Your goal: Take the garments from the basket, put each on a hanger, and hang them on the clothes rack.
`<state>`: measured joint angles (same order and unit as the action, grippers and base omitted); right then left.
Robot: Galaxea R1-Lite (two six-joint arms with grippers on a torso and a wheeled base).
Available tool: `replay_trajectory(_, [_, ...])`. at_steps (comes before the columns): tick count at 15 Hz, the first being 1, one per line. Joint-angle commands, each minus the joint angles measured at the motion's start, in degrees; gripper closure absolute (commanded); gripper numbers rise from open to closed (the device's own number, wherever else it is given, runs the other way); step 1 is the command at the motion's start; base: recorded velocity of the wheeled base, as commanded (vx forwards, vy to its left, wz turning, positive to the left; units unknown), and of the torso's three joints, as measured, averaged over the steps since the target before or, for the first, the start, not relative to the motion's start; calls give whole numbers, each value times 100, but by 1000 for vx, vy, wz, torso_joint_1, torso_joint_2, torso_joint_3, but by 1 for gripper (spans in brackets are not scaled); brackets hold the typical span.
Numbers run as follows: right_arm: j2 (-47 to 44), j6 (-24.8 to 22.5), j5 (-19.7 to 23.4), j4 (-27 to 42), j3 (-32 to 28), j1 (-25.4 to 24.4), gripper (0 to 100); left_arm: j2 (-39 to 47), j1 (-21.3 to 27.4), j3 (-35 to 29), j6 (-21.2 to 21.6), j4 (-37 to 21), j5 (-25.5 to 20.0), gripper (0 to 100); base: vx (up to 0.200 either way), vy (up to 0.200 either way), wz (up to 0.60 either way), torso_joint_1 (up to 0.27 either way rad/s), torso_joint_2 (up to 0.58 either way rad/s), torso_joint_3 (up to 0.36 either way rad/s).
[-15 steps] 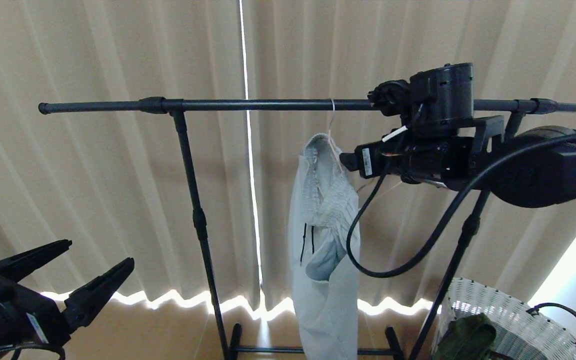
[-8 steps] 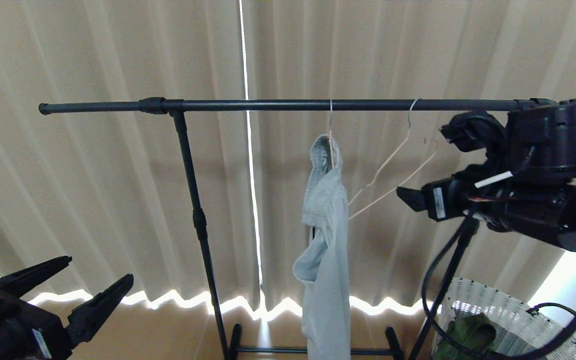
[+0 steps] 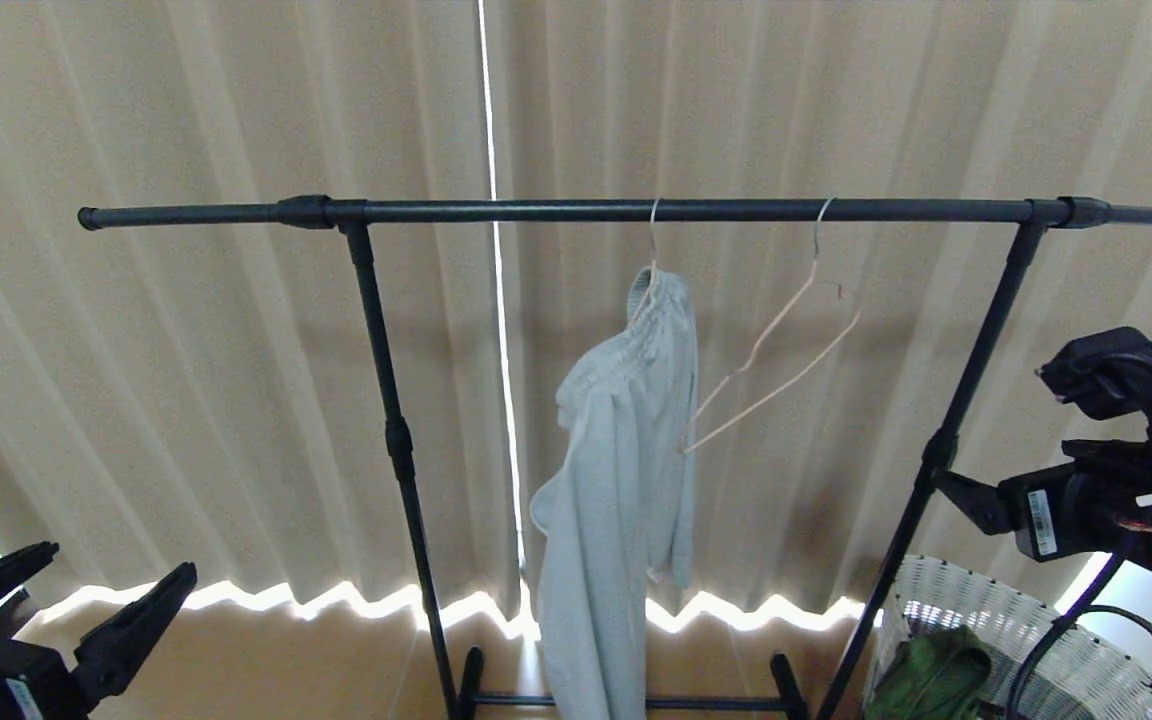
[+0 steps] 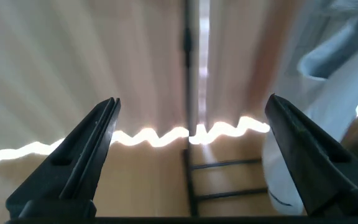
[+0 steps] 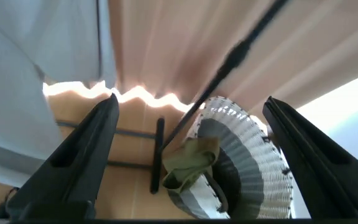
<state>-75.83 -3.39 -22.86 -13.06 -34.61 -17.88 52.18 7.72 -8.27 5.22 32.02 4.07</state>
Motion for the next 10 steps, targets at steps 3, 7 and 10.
replay_trajectory(3, [209,-268,9,-936,771,57,0,-146,-192,97,67,14,-12,0,0,0,0,0,0,0])
replay_trajectory(7, [226,-716,1,-1744,1299,312,0,-243,-209,79,67,14,-12,0,0,0,0,0,0,0])
replay_trajectory(10, [252,-821,36,-1938,1510,672,0,-252,-192,88,76,14,-12,0,-200,0,0,4,4,1])
